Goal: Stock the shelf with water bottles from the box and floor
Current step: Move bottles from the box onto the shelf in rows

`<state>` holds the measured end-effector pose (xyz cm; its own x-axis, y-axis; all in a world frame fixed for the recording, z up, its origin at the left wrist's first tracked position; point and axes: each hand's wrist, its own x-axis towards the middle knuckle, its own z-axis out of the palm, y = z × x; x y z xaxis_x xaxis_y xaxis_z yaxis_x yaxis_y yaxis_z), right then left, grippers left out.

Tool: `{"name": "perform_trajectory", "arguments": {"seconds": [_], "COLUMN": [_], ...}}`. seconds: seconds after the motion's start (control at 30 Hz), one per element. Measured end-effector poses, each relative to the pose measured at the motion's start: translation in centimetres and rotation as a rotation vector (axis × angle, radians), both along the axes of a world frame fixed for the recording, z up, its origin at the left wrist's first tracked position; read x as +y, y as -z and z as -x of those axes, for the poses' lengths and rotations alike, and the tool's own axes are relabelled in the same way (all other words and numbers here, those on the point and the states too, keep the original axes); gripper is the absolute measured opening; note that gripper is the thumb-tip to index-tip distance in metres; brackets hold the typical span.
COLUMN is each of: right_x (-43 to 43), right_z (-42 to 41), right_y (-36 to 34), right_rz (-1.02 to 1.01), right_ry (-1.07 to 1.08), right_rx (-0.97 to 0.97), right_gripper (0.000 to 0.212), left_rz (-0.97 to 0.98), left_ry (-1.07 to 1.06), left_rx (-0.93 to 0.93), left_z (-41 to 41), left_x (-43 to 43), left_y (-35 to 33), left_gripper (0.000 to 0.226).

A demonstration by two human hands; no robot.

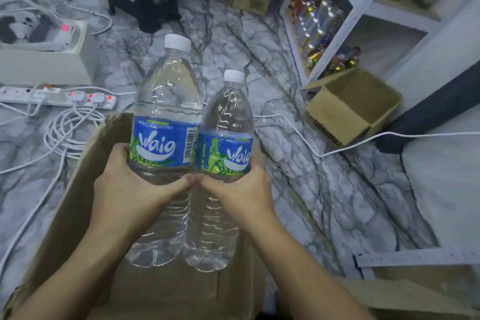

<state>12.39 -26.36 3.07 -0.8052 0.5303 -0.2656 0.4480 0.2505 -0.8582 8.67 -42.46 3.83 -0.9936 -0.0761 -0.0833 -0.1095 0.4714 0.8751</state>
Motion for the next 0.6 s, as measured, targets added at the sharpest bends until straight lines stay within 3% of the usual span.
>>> {"name": "perform_trajectory", "arguments": {"seconds": [0.13, 0.27, 0.6], "right_x": [3.5, 8.6, 20.9], "right_z": [-2.8, -7.5, -27.9], "right_y": [-6.3, -10.5, -18.0], "right_rz": [-0.034, -0.103, -0.355], "right_ry": [0.129, 0.325, 0.882], "right_rx": [0.236, 0.375, 0.473], "right_gripper": [0.068, 0.07, 0.061], "left_rz": [-0.098, -0.239, -0.444], "left_ry": [0.11, 0.302, 0.872], "left_rx": [0.155, 0.175, 0.253], "left_z": [0.0, -2.0, -16.6], "left_x": [4.5, 12.1, 32.0], "left_y": [-5.4, -9.3, -15.1], "left_gripper": [0.08, 0.077, 0.079]}}
